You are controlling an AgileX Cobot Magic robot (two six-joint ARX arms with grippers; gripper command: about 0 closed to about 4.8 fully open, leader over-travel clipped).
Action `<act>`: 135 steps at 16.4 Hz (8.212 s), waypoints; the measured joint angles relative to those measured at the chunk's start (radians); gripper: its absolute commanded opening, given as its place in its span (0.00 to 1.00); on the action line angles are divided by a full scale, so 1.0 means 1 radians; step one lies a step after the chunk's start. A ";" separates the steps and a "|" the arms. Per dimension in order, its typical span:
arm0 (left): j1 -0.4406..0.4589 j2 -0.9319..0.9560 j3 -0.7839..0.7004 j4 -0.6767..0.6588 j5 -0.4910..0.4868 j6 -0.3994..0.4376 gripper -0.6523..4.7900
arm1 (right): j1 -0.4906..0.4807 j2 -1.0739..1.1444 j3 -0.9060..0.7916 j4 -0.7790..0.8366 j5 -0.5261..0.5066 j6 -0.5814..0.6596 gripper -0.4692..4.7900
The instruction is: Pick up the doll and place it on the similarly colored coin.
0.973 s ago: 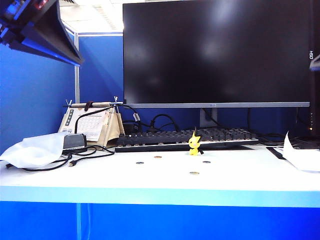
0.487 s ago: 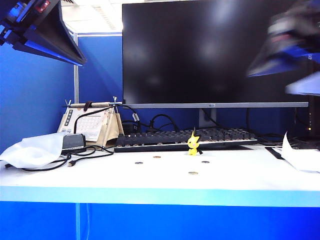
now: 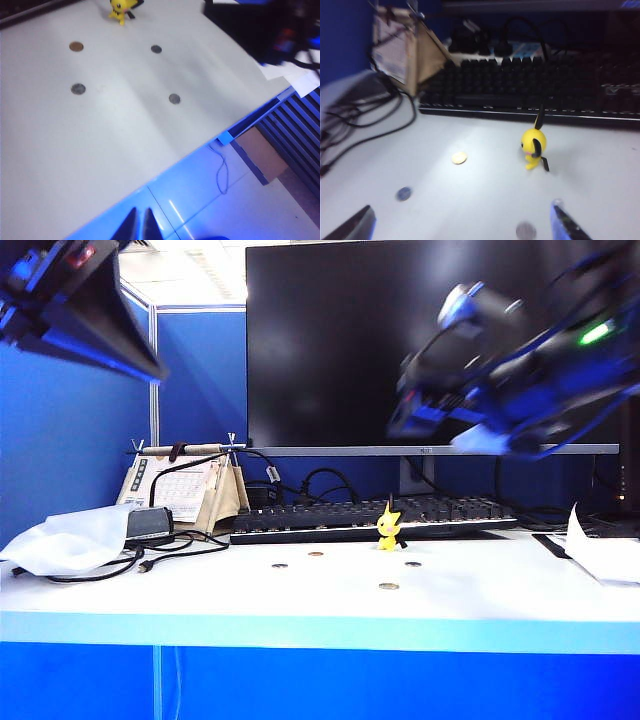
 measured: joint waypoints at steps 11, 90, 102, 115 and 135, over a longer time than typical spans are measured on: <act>0.000 0.000 -0.005 0.073 -0.043 0.060 0.17 | -0.080 0.466 0.464 -0.086 -0.116 -0.036 1.00; 0.000 0.000 -0.005 0.146 -0.042 0.035 0.17 | 0.005 0.694 0.795 -0.344 -0.227 -0.132 0.49; 0.000 0.000 -0.005 0.146 -0.042 0.054 0.17 | 0.006 0.694 0.803 -0.356 -0.227 -0.113 0.48; 0.000 0.001 -0.010 0.147 -0.041 0.055 0.17 | 0.030 0.694 0.841 -0.438 -0.252 -0.098 0.47; 0.000 -0.002 -0.059 0.163 0.022 0.055 0.17 | 0.061 0.694 0.938 -0.509 -0.200 -0.111 0.61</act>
